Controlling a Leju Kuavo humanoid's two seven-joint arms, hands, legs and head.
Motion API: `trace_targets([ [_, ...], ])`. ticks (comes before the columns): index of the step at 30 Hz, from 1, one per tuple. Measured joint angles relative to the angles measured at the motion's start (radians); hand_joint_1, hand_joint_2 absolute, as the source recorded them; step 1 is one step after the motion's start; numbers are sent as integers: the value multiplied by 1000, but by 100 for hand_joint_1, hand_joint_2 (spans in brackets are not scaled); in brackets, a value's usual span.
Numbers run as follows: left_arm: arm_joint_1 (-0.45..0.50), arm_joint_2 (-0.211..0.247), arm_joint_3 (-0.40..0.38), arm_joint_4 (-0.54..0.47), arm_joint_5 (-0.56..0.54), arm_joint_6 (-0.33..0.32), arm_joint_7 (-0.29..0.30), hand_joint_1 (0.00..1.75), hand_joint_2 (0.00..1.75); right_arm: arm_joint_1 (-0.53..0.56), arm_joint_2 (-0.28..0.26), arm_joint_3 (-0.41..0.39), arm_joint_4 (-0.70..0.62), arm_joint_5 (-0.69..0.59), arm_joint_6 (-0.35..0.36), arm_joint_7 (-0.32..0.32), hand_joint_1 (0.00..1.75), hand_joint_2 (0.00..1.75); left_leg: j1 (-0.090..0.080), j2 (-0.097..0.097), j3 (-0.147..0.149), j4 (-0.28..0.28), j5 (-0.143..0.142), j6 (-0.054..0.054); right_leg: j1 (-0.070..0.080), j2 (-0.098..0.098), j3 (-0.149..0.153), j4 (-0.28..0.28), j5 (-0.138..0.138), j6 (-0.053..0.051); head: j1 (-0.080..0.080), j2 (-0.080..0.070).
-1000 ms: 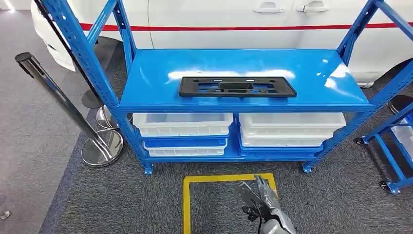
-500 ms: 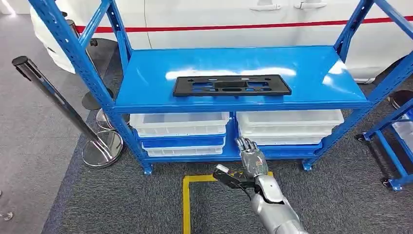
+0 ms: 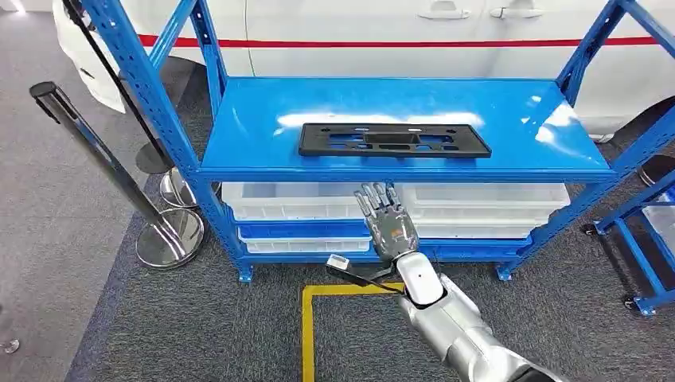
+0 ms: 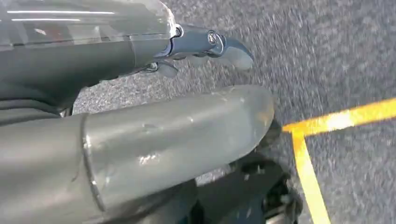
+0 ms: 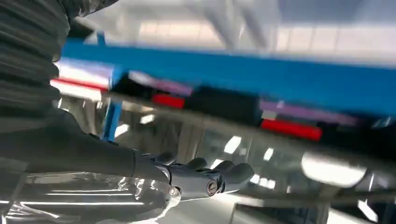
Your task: Take the parts from the cabinet and place them on the table.
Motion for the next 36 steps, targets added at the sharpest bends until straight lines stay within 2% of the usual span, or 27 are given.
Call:
trace_targets([
  [1,-6,-3,3,1,-3,-2,0,0,0,-15,-7,24,-5,9,-8,25,0,175,-9,0,-6,7,-3,-5,7,0,8,-20,-10,-1,0,0],
  [3,-13,-6,5,2,-12,-4,0,0,0,-30,-19,69,-19,24,-19,77,0,175,-5,1,-6,2,-1,-12,9,2,4,-17,-9,-6,0,0],
  [5,-19,-8,5,2,-24,-7,-3,0,0,-39,-30,107,-26,44,-27,138,0,175,-5,1,-4,3,-5,-24,4,1,9,-25,-4,-19,0,0],
  [6,-20,-9,5,2,-27,-10,-5,0,0,-44,-33,119,-29,55,-33,175,0,175,-1,1,-11,22,-20,-29,1,1,11,-30,-3,-25,0,0],
  [7,-24,-10,5,2,-33,-13,-8,0,0,-52,-38,132,-30,62,-41,206,0,175,-1,1,-35,71,-53,-33,0,0,10,-30,-3,-33,-1,0],
  [9,-29,-11,6,3,-46,-19,-15,0,0,-58,-50,158,-31,66,-57,268,0,175,1,1,-109,229,-126,-40,1,-1,10,-29,-4,-36,0,0],
  [10,-30,-12,6,3,-48,-22,-18,0,0,-57,-56,165,-30,67,-61,291,0,175,1,1,-141,292,-145,-43,2,-2,10,-28,-5,-36,0,0],
  [11,-29,-14,7,4,-55,-25,-19,0,0,-55,-61,168,-30,67,-62,300,0,175,1,2,-154,316,-139,-45,2,-2,10,-28,-6,-37,0,0],
  [12,-28,-14,7,5,-57,-26,-21,0,0,-54,-64,168,-30,67,-62,300,0,175,2,2,-144,289,-112,-45,1,-1,11,-27,-6,-37,0,0],
  [13,-29,-14,7,5,-58,-27,-22,0,0,-54,-67,167,-30,67,-63,298,0,175,3,2,-116,224,-69,-43,1,1,11,-25,-7,-35,0,0],
  [14,-31,-14,7,5,-63,-27,-24,0,0,-54,-70,164,-30,67,-64,292,0,175,3,2,-67,122,-15,-40,1,3,12,-22,-9,-32,-1,0],
  [15,-32,-14,7,5,-64,-27,-24,0,0,-53,-72,158,-30,67,-64,288,0,175,3,3,-28,31,16,-35,1,4,12,-19,-12,-28,0,0],
  [16,-35,-14,7,5,-65,-27,-25,0,0,-51,-74,147,-31,67,-66,281,0,175,-3,3,-15,12,-4,-30,8,4,8,-17,-13,-22,-1,0],
  [19,-33,-14,7,6,-71,-27,-25,0,0,-39,-79,117,-31,67,-68,266,0,175,-7,-1,-20,11,1,-17,4,2,8,-23,-7,-6,0,0],
  [20,-33,-14,7,6,-72,-27,-25,0,0,-39,-80,110,-31,67,-68,263,0,175,-3,-1,-17,3,7,-8,8,2,9,-23,-7,1,0,0],
  [21,-34,-14,7,7,-72,-27,-26,0,0,-38,-82,104,-32,67,-69,263,0,175,2,1,-10,-7,13,0,1,3,6,-13,-17,5,0,0],
  [22,-36,-14,7,7,-72,-27,-26,0,0,-39,-86,101,-32,67,-69,263,0,175,1,1,-9,-10,14,4,1,3,-10,23,-43,7,0,0],
  [23,-38,-14,7,7,-72,-27,-27,0,0,-39,-87,99,-32,67,-69,263,0,175,0,2,-9,-9,13,11,1,3,-41,87,-78,9,0,0],
  [25,-39,-14,7,8,-73,-27,-27,0,0,-32,-89,98,-32,67,-70,262,0,175,-1,2,-9,-9,13,12,-1,3,-116,238,-140,14,0,0],
  [26,-38,-14,7,8,-73,-27,-27,0,0,-27,-89,97,-32,67,-70,262,0,175,-1,2,-10,-8,12,13,-1,3,-138,277,-142,16,0,0],
  [27,-38,-14,7,8,-73,-27,-27,0,0,-23,-91,94,-32,67,-70,262,0,175,-1,1,-9,-7,11,13,-3,2,-135,267,-122,17,0,0],
  [28,-38,-14,7,8,-73,-27,-27,0,0,-20,-94,89,-32,67,-70,260,0,175,-1,1,-9,-3,9,12,-5,2,-111,214,-83,17,0,0],
  [30,-38,-15,7,9,-74,-27,-27,0,0,-20,-95,72,-32,67,-70,253,0,175,-1,-1,-9,5,2,5,-8,2,-22,36,5,14,0,0],
  [31,-38,-14,7,9,-73,-27,-27,0,0,-20,-96,64,-32,67,-70,250,0,175,-6,-1,-12,8,-2,-1,-5,2,-2,-1,-12,12,0,0],
  [34,-39,-15,7,9,-73,-27,-27,0,0,-4,-96,39,-39,67,-71,239,0,175,-6,-1,-13,6,-1,-14,4,4,-6,-8,-10,-2,0,0],
  [35,-39,-15,7,9,-73,-27,-27,0,0,1,-98,31,-39,67,-71,239,0,175,-6,-1,-11,4,-1,-22,4,4,-4,-12,-8,-9,0,0],
  [36,-39,-14,7,9,-73,-27,-27,0,0,3,-98,25,-40,67,-71,239,0,175,-3,0,-15,9,-9,-27,-5,3,2,-21,-3,-20,-1,0],
])
